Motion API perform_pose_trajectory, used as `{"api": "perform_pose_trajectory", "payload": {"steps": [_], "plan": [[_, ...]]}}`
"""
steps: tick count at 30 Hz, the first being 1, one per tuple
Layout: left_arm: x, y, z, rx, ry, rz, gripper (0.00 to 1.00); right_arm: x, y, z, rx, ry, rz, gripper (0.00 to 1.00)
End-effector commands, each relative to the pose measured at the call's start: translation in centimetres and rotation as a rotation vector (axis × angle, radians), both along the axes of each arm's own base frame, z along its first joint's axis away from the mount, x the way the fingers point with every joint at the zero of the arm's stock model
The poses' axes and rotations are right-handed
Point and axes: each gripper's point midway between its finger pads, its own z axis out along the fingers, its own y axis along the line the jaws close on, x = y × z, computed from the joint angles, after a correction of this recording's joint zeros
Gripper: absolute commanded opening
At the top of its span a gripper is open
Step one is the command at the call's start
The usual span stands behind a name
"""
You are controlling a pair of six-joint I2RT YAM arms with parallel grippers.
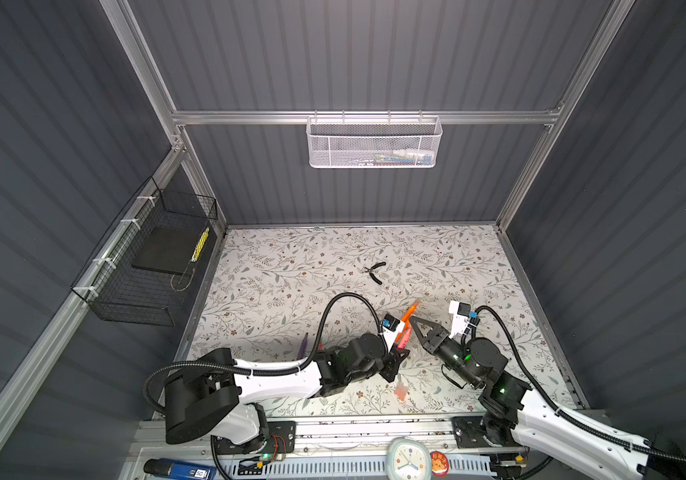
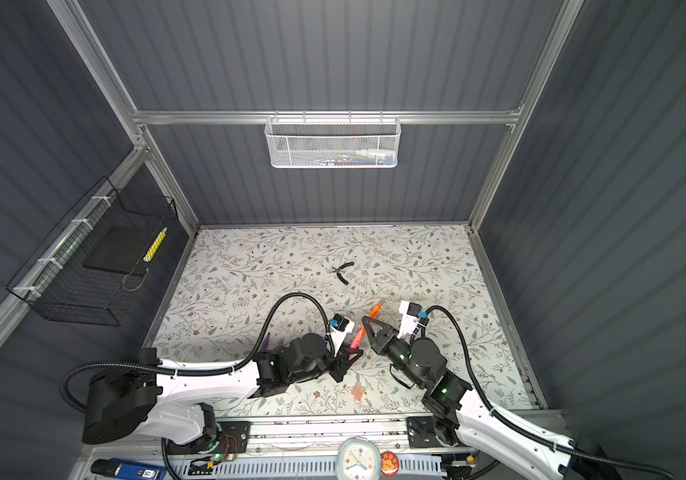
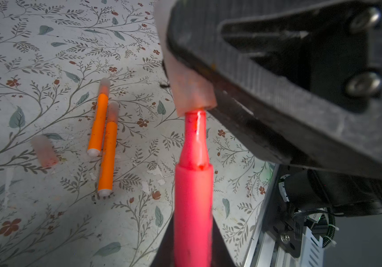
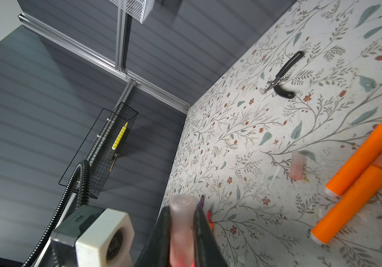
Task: Insert the pens into the pen caps
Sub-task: 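Carry the pink cap above the pink highlighter tip held by the left gripper, then lower the pink cap with the right gripper onto the highlighter tip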
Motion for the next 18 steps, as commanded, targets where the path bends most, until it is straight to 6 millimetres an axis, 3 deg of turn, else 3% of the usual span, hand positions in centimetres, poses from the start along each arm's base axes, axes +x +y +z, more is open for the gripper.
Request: {"api": "perform_pose_trajectory", "payload": {"steps": [1,6,18], "plan": [[0.6,-0.4,2.6,-0.071,-0.013,0.037,0.00,0.0,-0.1,0.4,0.007,-0.029,-0.013,0.00],[0.9,-0.6,3.7,-0.122,0.021,0.054,0.00,-0.2,0.0,0.1,0.000,-0.032,-0.013,0.00],[1.7,-1.6,9.1,-0.313,0.089,-0.072,0.00,-1.2,1.2,0.9,-0.028,-0.117,0.031,0.00]]}}
